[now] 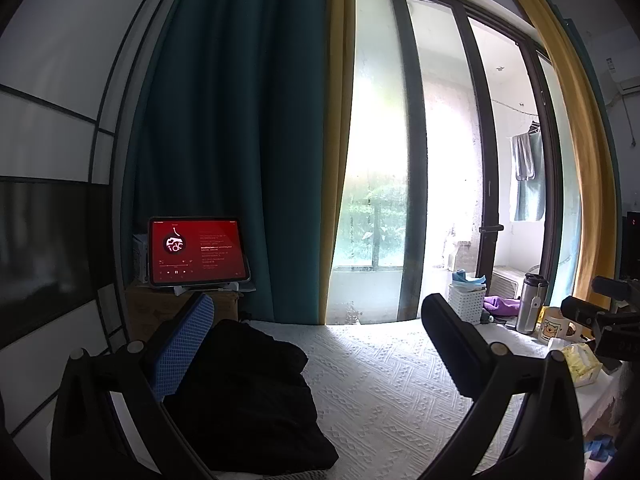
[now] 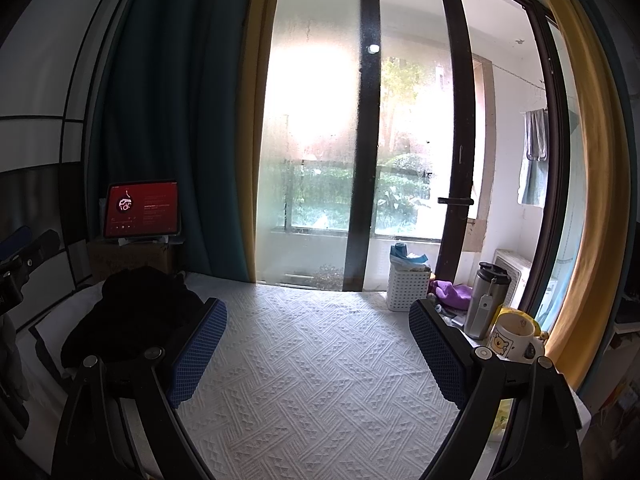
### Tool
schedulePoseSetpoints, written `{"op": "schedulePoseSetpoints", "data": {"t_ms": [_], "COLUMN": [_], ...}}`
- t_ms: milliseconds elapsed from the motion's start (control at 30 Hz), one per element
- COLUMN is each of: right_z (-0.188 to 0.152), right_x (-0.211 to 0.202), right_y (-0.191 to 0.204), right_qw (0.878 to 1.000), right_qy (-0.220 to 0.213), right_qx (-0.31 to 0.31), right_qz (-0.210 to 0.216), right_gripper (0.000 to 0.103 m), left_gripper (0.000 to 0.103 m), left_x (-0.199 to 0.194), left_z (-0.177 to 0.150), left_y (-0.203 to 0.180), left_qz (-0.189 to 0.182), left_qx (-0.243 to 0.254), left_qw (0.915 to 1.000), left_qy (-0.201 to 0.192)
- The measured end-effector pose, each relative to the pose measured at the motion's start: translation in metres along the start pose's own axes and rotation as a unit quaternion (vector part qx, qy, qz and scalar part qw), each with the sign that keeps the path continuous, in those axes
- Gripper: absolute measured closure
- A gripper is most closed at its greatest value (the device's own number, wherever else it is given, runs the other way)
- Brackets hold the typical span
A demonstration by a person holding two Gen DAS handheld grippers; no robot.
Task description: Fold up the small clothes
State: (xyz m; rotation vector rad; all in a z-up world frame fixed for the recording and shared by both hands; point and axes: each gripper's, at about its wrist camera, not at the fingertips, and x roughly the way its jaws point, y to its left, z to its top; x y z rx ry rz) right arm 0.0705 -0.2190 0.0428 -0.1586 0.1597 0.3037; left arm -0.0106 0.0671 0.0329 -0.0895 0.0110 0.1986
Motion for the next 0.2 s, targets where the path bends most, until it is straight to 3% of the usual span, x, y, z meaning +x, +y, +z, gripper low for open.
{"op": "schedulePoseSetpoints", "data": {"t_ms": [200], "right_z": [-0.0001], "right_x": [0.0001], "right_y": [-0.0001], "right_qw": [1.000], "right_qy": [0.000], "right_qx": [0.000], "right_qz": [0.000], "right_gripper": [0.010], "left_gripper": [0.000], "left_x": [-0.0015], "left_z": [-0.0010], "left_y": [0.0024], "left_qz": [-0.006], "left_qx": [-0.004], "left_qw": [0.9999], "left_qy": [-0.007]}}
